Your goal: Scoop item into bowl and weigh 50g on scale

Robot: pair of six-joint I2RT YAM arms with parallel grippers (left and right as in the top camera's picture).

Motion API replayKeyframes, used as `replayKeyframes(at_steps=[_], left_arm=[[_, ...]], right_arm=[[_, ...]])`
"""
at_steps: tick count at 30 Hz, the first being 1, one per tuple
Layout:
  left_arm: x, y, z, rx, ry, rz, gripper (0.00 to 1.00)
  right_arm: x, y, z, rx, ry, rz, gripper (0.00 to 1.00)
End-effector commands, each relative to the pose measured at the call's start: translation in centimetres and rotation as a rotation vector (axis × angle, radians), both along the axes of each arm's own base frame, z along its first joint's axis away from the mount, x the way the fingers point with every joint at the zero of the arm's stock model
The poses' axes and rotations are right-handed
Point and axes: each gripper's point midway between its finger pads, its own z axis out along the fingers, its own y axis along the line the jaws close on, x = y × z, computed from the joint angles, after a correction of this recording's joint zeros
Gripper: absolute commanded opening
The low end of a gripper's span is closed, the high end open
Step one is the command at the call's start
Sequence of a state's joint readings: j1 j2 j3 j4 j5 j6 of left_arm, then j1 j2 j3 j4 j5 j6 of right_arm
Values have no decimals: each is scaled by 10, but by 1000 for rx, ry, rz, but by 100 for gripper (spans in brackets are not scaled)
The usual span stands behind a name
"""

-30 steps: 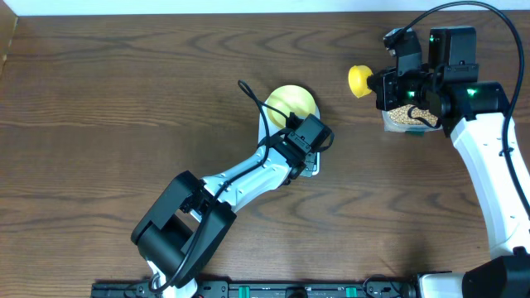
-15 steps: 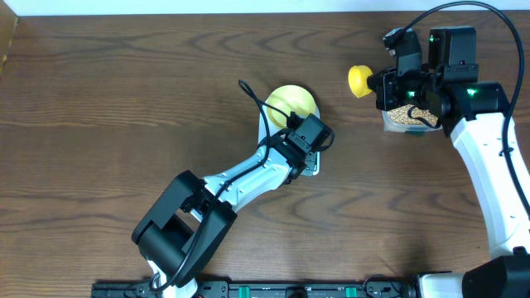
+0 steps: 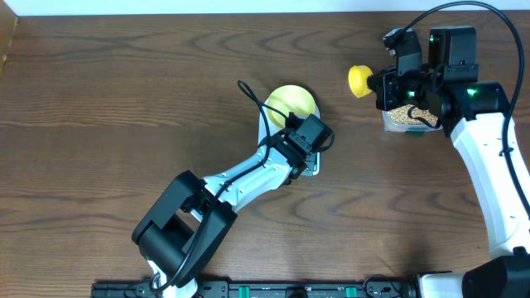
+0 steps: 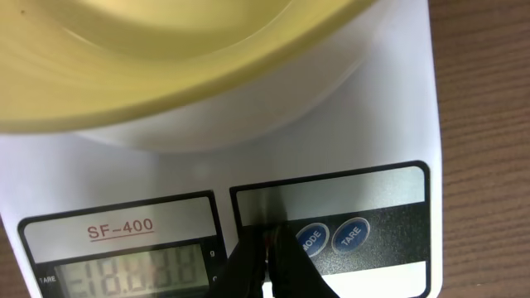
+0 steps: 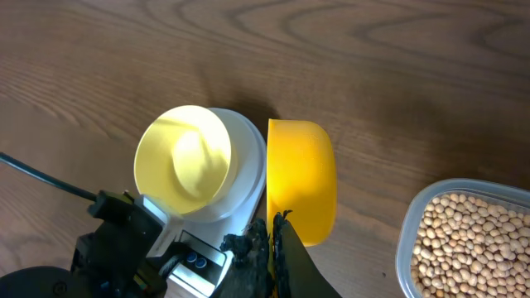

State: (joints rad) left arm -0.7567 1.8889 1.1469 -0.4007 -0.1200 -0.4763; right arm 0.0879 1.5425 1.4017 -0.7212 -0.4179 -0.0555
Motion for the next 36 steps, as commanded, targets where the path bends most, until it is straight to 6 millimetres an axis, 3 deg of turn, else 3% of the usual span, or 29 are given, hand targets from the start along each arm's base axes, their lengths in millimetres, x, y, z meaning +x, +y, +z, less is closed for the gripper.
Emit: replayKeyframes(at_steps=[1, 14, 36], left_arm=[[-16, 25, -31, 96, 73, 46, 7], [-12, 31, -28, 142, 25, 88, 7], [-18, 11, -25, 158, -19, -17, 8]], right_arm=[[3, -2, 8, -6, -26, 4, 1], [3, -2, 8, -7, -26, 4, 1], [3, -2, 8, -6, -25, 4, 1]])
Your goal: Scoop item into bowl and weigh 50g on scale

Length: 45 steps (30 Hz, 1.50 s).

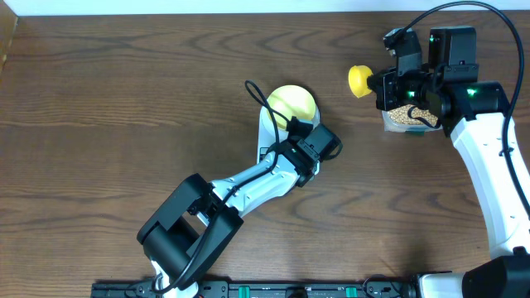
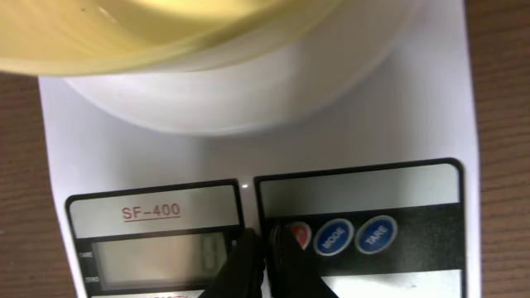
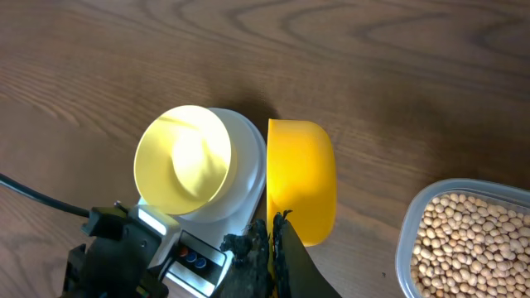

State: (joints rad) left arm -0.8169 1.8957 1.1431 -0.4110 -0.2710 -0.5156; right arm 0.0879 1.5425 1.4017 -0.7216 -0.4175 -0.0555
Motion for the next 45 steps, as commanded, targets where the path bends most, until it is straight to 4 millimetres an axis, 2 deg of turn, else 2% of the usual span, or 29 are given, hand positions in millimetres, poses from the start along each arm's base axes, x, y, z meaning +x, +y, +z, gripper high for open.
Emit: replayKeyframes(at_steps=[1, 11, 16, 27, 30, 35, 38, 42, 45], left_arm=[[-16, 8, -27, 58, 68, -36, 8], [-17, 3, -27, 41, 76, -53, 8], [-20, -10, -28, -1, 97, -133, 7], [-16, -7, -23, 16, 72, -123, 8], [-14, -9, -2, -10, 46, -124, 8], [-7, -17, 56, -114, -56, -129, 8], [-13, -16, 90, -171, -94, -138, 8], [-17, -13, 110, -200, -115, -142, 8], [-16, -12, 113, -205, -124, -139, 8]], right_arm=[[3, -2, 8, -6, -25, 5, 1], [3, -2, 8, -6, -25, 4, 1], [3, -2, 8, -7, -25, 5, 1], [2, -2, 8, -7, -23, 5, 1], [3, -2, 8, -6, -25, 5, 1], [4, -1, 9, -5, -30, 5, 1], [3, 0, 9, 2, -27, 10, 1], [-1, 5, 9, 26, -13, 31, 1], [-3, 5, 9, 34, -3, 29, 1]])
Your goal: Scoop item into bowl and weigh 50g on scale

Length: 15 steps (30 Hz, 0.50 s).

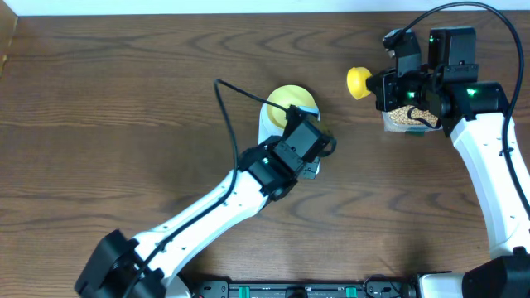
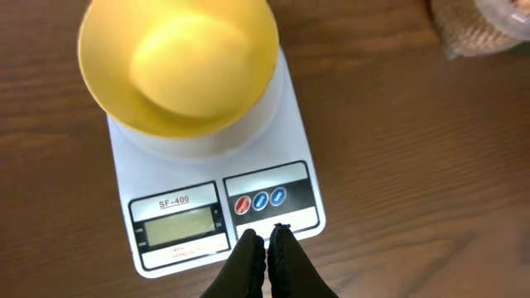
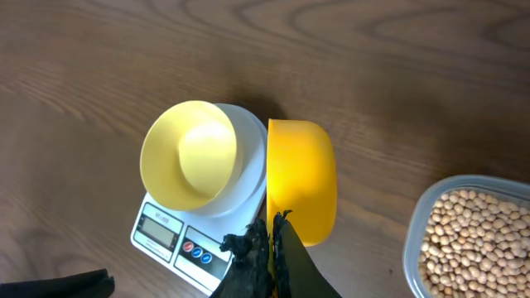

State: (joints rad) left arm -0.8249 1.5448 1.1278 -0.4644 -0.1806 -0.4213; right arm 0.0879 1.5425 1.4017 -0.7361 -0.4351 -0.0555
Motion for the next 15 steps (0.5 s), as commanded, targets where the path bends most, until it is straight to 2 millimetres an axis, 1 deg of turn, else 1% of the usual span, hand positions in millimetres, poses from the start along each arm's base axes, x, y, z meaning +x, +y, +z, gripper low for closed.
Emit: replayKeyframes(at_steps=[1, 3, 6, 9, 11, 15], left_arm=[[-2, -1, -7, 11, 18, -11, 8], [-1, -2, -7, 8, 15, -11, 8], [4, -4, -7, 23, -10, -35, 8], [11, 3, -9, 63, -42, -8, 8], [14, 7, -15, 89, -41, 7, 8], [15, 7, -37, 125, 0, 7, 8]], right_arm=[[0, 5, 11, 35, -16, 26, 1], [-2, 10, 12, 57, -12, 45, 1], [-3, 10, 12, 58, -11, 46, 1], [-3, 10, 12, 58, -8, 46, 1], [-4, 10, 11, 57, -5, 47, 1], [-4, 9, 11, 53, -7, 46, 1]])
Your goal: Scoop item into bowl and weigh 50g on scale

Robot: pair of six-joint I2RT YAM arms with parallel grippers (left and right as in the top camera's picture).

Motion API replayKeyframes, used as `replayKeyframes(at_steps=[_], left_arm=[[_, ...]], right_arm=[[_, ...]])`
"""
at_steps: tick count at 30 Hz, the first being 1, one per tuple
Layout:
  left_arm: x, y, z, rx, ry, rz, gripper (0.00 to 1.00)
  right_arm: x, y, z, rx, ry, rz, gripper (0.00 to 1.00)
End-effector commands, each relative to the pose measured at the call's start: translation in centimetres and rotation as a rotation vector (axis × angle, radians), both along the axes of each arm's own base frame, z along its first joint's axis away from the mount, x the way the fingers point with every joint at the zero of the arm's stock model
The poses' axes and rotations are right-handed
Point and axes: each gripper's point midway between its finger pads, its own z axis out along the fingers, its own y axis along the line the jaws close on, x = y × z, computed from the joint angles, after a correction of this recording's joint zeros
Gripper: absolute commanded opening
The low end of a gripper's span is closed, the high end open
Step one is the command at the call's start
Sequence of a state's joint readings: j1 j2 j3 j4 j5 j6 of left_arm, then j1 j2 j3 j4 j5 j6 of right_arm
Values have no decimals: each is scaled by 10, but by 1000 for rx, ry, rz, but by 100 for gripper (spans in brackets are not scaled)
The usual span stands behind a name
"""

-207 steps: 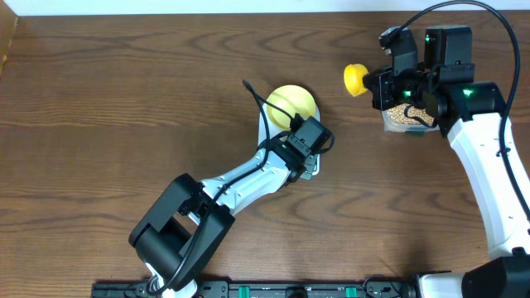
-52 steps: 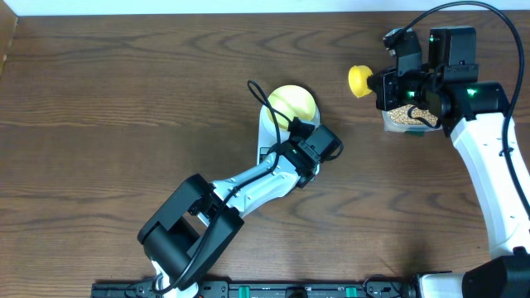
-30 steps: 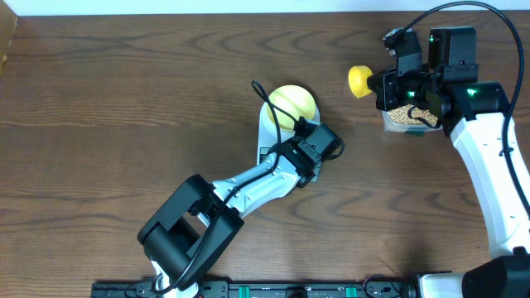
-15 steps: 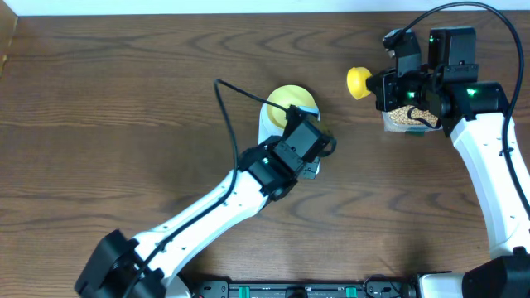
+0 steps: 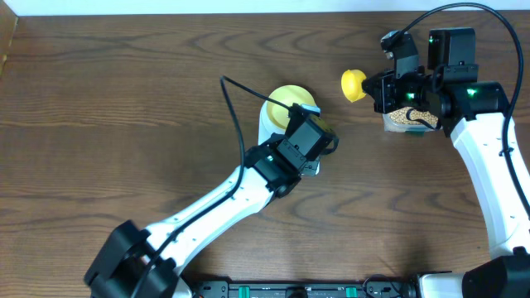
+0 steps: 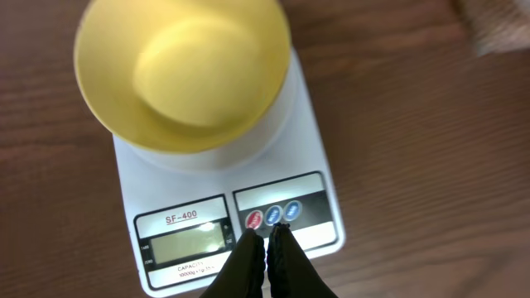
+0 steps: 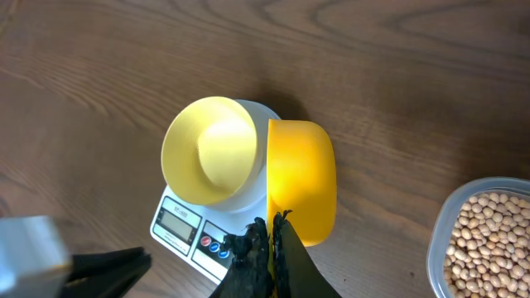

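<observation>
An empty pale yellow bowl (image 6: 182,70) stands on the white scale (image 6: 315,124), whose display shows no readable figure. My left gripper (image 6: 267,232) is shut and empty, with its tips just above the red and blue buttons. In the overhead view the left gripper (image 5: 302,141) covers the scale's front. My right gripper (image 7: 269,222) is shut on the handle of a yellow scoop (image 7: 302,190), held in the air right of the bowl (image 7: 211,149). The scoop (image 5: 354,83) hangs between the bowl and the bean container (image 5: 403,118). What the scoop holds does not show.
The clear plastic container of soybeans (image 7: 484,240) sits on the wooden table at the far right, under the right arm. A black cable (image 5: 240,95) loops up from the left wrist, left of the bowl. The dark table stretches left and toward the front.
My left gripper has come nearer to the scale, its tips now over the buttons instead of the front edge. The right gripper and scoop have shifted slightly left, toward the bowl.
First my shut left gripper was right at the scale's panel, with digits showing on the display. Then it was at the red button with the display blank. Later it was well back from the scale, and now it is nearer again. The right gripper has held the scoop throughout.
</observation>
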State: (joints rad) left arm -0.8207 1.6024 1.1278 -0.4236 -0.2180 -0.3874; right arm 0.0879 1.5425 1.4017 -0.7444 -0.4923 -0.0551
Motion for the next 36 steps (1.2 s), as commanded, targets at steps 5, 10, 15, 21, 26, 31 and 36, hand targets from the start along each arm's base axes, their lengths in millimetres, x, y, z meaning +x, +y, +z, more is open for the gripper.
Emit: replayKeyframes(at_steps=[5, 10, 15, 21, 26, 31, 36], left_arm=[[4, 4, -54, 112, 73, 2, 8], [3, 5, -77, 147, 106, 1, 8], [3, 5, -85, 159, 115, 0, 8], [0, 8, -105, 198, 150, -3, 8], [0, 8, -108, 202, 155, -3, 7], [-1, 10, -114, 214, 165, -3, 7], [-2, 11, -115, 219, 170, -3, 8]], right_arm=[[2, 1, 9, 9, -20, 10, 1], [2, 0, 9, 5, -22, 9, 1], [2, 0, 9, 5, -23, 10, 1], [2, 0, 8, 5, -21, 10, 1], [2, 0, 8, 5, -21, 10, 1], [2, 0, 8, 5, -21, 10, 1], [1, 0, 8, 5, -18, 10, 1]])
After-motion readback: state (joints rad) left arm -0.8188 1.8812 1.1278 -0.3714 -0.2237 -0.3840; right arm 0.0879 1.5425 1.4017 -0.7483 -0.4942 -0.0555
